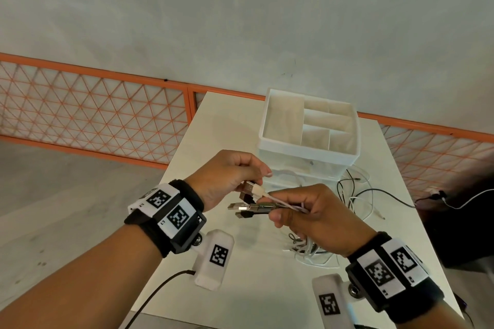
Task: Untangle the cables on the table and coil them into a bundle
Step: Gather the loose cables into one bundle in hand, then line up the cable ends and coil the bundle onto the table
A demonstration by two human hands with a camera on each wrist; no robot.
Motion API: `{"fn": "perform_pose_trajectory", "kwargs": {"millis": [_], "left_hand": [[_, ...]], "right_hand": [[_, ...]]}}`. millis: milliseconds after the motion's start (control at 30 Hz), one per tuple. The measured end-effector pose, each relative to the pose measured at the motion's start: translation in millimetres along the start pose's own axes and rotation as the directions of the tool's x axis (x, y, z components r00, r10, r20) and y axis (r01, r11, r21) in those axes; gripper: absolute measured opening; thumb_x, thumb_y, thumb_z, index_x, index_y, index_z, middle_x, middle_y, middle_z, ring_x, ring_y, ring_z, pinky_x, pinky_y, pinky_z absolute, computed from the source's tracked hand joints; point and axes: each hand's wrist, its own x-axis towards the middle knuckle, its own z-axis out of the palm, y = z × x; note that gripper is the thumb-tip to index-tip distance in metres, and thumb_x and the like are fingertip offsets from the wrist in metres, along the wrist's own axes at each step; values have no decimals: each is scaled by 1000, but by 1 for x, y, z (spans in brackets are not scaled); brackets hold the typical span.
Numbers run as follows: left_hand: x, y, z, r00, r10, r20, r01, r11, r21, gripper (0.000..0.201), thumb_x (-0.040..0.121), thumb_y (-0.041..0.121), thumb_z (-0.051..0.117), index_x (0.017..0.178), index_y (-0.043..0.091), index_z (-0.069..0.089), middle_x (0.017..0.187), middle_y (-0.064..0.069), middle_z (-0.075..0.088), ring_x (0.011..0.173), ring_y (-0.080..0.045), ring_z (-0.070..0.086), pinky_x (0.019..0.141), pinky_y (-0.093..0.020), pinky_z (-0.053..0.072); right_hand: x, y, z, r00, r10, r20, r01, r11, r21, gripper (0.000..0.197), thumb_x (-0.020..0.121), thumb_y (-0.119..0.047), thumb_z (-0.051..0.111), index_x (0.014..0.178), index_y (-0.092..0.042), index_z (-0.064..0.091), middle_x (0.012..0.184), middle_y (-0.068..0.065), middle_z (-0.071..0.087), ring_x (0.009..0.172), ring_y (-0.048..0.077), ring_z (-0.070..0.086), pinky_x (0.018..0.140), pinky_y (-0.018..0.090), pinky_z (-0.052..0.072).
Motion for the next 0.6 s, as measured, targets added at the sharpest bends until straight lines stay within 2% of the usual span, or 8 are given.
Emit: {"fn": "perform_pose_trajectory", "kwargs": {"millis": [67,167,267,333,433,500,533,600], "left_hand": [[3,0,-1,995,23,-95,-19,998,52,16,88,-2,62,82,5,75,80,-6,73,70,-14,64,60,-18,51],[5,-2,-7,982,3,-188,-14,998,-58,19,86,-2,62,74,6,74,87,-11,72,76,-22,62,67,-26,55],[2,0,-5,997,35,-69,-36,999,-16,17,85,-4,60,78,3,74,76,-4,70,73,-16,62,68,-23,52],[-1,3,-1,997,79,-17,-77,994,81,17,86,-2,61,79,6,75,71,5,69,72,-9,60,69,-19,50],[0,8,3,993,111,47,-118,976,184,18,88,3,62,79,11,75,70,12,69,69,-5,58,64,-14,46],[-1,10,7,988,94,122,-118,969,215,17,89,3,62,80,11,74,69,15,68,66,-4,58,61,-13,44],[-2,10,8,985,93,146,-125,965,229,18,88,4,63,79,13,74,73,14,69,69,-3,59,64,-14,45],[0,6,7,985,114,126,-142,962,233,17,87,9,66,77,19,75,90,6,69,82,-4,63,74,-18,46]], "right_hand": [[-2,-3,-2,1000,-11,-2,11,1000,9,28,90,-3,69,114,-16,76,56,-16,64,45,2,47,51,7,37],[-4,-8,-4,1000,-20,6,20,1000,7,33,91,5,64,122,-6,67,49,-23,60,47,-8,57,51,3,40],[-2,-5,-4,1000,15,-12,-15,1000,-1,26,89,-6,71,112,-17,76,59,-19,66,42,2,43,49,10,35],[0,-2,-1,999,40,-21,-40,999,-6,25,87,-12,75,109,-23,78,69,-16,71,48,8,39,49,17,36],[2,-2,2,999,44,-1,-44,999,-21,21,87,-17,76,104,-30,80,71,-2,70,54,22,37,50,24,35],[2,-2,3,1000,21,2,-21,1000,-20,16,89,-15,74,99,-26,80,62,-9,64,50,11,42,52,20,35],[2,-3,2,1000,4,-2,-4,1000,-22,14,90,-12,73,96,-22,79,59,-16,61,48,2,44,54,14,36],[0,-3,1,999,-35,-25,34,999,-38,12,90,-10,71,95,-19,77,61,-19,63,53,-2,51,59,8,37]]}}
